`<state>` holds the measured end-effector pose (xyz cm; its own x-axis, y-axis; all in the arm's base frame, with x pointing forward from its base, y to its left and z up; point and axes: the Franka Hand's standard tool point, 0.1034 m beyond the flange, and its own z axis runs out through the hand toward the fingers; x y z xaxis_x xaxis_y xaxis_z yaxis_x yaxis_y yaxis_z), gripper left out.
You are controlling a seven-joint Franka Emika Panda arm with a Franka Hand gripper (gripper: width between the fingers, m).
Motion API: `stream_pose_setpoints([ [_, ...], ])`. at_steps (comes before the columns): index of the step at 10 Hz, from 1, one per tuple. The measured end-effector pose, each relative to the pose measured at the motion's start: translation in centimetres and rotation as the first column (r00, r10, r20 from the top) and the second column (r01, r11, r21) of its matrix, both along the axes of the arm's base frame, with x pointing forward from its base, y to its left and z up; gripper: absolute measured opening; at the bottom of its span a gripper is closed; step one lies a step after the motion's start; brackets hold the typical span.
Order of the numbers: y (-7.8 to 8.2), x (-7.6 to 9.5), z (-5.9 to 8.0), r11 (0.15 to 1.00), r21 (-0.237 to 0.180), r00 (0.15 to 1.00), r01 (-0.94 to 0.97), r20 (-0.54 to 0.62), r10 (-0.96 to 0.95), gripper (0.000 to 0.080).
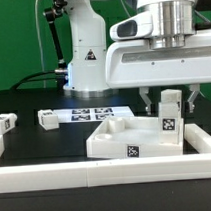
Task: Assemble square table
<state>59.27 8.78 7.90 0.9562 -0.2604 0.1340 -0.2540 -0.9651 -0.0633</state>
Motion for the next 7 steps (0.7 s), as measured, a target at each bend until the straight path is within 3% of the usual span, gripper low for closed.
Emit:
stream_pose_setpoints([
  [1,-0.01,0.0,0.0,1.0,0.0,1.0,0.0,0.0,0.0,0.0289],
  [5,-0.02,0.0,0.0,0.999,0.005,0.999,0.034,-0.001,-0.034,0.0289],
  [7,0.16,-0.11,0.0,0.966,0.04,0.967,0.256,-0.001,-0.256,0.0289],
])
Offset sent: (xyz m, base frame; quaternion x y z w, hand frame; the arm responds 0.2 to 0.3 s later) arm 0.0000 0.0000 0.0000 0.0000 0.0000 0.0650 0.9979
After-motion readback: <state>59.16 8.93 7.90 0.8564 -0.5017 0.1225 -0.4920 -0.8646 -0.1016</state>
